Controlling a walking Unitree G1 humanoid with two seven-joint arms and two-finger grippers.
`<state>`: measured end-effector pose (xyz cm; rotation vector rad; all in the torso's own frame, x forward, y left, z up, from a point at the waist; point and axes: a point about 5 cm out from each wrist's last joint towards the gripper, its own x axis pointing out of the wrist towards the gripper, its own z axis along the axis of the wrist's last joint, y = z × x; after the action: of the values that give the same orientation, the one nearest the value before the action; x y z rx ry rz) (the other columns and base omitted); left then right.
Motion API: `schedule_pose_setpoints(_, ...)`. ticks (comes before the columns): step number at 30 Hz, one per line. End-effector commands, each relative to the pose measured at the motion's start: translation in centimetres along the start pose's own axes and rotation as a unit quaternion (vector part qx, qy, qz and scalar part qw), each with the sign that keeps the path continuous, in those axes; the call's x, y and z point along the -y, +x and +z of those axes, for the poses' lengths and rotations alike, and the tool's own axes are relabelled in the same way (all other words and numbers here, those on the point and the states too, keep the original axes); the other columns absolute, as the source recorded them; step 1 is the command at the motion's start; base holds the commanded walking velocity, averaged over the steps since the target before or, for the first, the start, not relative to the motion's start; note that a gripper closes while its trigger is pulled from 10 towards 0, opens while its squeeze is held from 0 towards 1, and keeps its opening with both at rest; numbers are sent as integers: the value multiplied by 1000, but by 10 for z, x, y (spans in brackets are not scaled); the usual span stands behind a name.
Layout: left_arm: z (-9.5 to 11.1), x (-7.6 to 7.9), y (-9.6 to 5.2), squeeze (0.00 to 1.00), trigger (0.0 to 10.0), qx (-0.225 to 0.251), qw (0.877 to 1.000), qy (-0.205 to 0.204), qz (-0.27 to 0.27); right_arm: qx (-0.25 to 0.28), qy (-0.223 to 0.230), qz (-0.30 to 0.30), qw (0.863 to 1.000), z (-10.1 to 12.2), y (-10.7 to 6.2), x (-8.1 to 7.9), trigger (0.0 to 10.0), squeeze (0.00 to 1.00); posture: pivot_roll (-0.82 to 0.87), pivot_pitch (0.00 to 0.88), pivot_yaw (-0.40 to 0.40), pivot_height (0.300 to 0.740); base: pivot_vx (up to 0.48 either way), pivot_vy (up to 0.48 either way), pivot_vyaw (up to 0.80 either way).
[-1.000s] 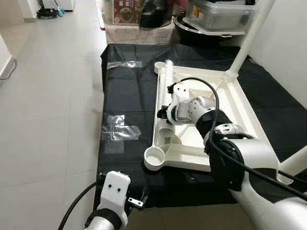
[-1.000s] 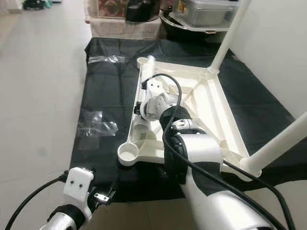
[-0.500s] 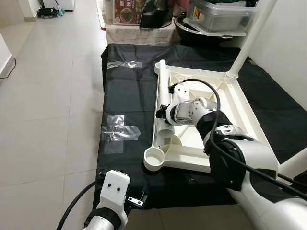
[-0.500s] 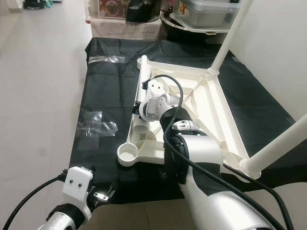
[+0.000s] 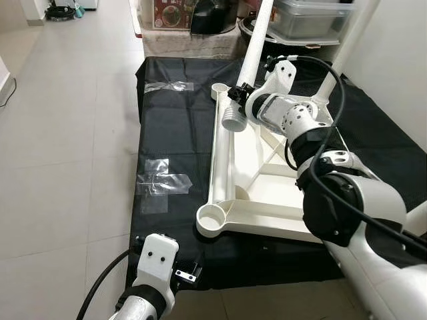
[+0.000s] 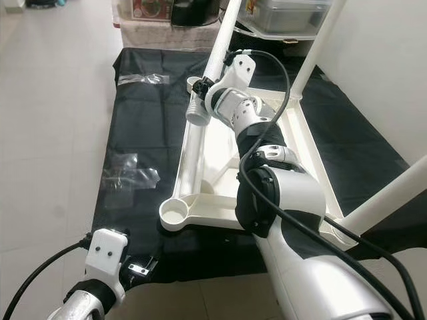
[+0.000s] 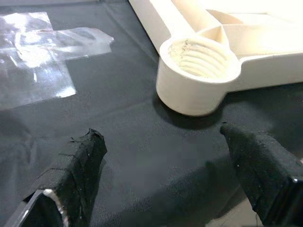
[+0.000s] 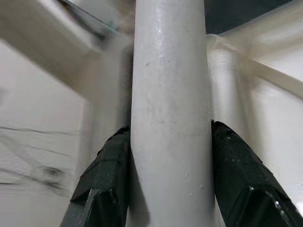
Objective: Building children table
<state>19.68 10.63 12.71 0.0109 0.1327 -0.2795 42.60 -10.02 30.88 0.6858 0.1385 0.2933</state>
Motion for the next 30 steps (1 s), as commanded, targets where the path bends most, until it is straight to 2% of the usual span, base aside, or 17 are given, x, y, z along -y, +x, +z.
schedule_pose_setpoints(1,9,-17,5,0,10000,27,999,25,40,44,12,77,996,13,-5,-9,0,0,105,84,-119,740,0,0,0)
schedule_pose_setpoints(2,23,-29,10,1000,10000,61,995,39,64,42,34,117,992,8,-9,-9,0,0,105,81,-118,740,0,0,0)
schedule_pose_setpoints(5,41,-42,18,1000,10000,101,990,56,83,34,66,149,986,-2,-13,-8,0,0,101,73,-109,740,0,0,0)
schedule_pose_setpoints(7,41,-42,18,1000,10000,101,990,56,83,34,66,149,986,-2,-13,-8,0,0,101,73,-109,740,0,0,0)
schedule_pose_setpoints(9,63,-52,27,1000,10000,141,980,104,96,15,105,164,981,-19,-18,-2,0,0,101,69,-102,740,0,0,0)
schedule_pose_setpoints(11,63,-52,27,1000,10000,141,980,104,96,15,105,164,981,-19,-18,-2,0,0,101,69,-102,740,0,0,0)
schedule_pose_setpoints(12,73,-53,32,192,10000,159,975,124,96,5,120,169,978,-30,-20,1,0,0,104,67,-102,740,0,0,0)
schedule_pose_setpoints(13,80,-50,38,0,10000,173,971,146,79,-11,143,173,974,-43,-23,3,0,0,102,66,-99,740,0,0,0)
schedule_pose_setpoints(18,85,-41,45,0,10000,189,966,172,49,-34,175,185,966,-61,-28,1,0,0,102,66,-101,740,0,0,0)
schedule_pose_setpoints(20,87,-30,52,0,10000,202,961,186,26,-52,199,204,957,-78,-37,-4,0,0,100,65,-101,740,0,0,0)
schedule_pose_setpoints(23,86,-25,55,0,10000,205,961,187,13,-61,215,213,951,-85,-43,-8,0,0,100,64,-99,740,0,0,0)
schedule_pose_setpoints(30,82,-23,57,0,10000,202,960,193,9,-68,226,229,944,-88,-50,-14,0,0,93,60,-98,740,0,0,0)
